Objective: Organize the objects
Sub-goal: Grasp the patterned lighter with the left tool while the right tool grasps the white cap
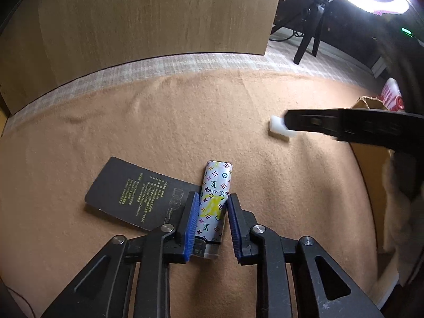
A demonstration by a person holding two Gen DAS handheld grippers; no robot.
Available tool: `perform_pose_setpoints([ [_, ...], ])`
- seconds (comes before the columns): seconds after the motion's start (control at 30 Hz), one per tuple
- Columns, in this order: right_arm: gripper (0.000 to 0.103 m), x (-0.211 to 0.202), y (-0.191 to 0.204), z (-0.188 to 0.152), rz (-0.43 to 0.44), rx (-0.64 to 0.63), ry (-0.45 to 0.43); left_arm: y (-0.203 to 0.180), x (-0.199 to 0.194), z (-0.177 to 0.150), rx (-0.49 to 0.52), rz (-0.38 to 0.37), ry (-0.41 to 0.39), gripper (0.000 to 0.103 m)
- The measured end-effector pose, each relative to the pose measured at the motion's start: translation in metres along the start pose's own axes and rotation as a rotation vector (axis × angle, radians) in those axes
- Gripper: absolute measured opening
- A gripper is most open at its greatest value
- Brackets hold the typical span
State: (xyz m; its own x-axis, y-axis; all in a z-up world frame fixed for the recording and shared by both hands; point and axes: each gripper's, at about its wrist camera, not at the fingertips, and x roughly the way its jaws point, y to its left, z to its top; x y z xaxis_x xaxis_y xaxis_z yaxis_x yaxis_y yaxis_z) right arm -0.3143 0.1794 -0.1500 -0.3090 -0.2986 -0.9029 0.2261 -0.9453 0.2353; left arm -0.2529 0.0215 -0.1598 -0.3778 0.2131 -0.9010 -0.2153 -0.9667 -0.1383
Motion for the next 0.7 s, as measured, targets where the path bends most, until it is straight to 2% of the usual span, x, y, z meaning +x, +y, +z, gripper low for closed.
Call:
perform_pose_setpoints([
  [0.17,0.043,0.011,0.009,0.001,-0.053,-0.067,0.011,-0.003,-0.001,-0.003,0.012,-0.001,-0.003,0.024],
  [0.23,0.038,0.011,0.013,0.0,-0.057,-0.09,0.016,-0.004,-0.001,-0.005,0.007,-0.006,-0.004,0.024],
  [0.3,0.026,0.011,0.014,0.0,-0.049,-0.099,0.024,-0.006,-0.001,-0.008,0.004,-0.012,-0.004,0.024],
  [0.33,0.024,0.011,0.015,-0.002,-0.043,-0.102,0.032,-0.007,-0.001,-0.01,0.002,-0.013,-0.004,0.024],
  [0.53,0.021,0.002,0.027,-0.016,-0.064,-0.152,0.035,-0.007,-0.009,-0.025,-0.031,-0.036,-0.001,0.024],
  [0.7,0.008,-0.008,0.023,-0.033,-0.054,-0.154,0.048,-0.015,-0.017,-0.044,-0.047,-0.053,0.0,0.024],
])
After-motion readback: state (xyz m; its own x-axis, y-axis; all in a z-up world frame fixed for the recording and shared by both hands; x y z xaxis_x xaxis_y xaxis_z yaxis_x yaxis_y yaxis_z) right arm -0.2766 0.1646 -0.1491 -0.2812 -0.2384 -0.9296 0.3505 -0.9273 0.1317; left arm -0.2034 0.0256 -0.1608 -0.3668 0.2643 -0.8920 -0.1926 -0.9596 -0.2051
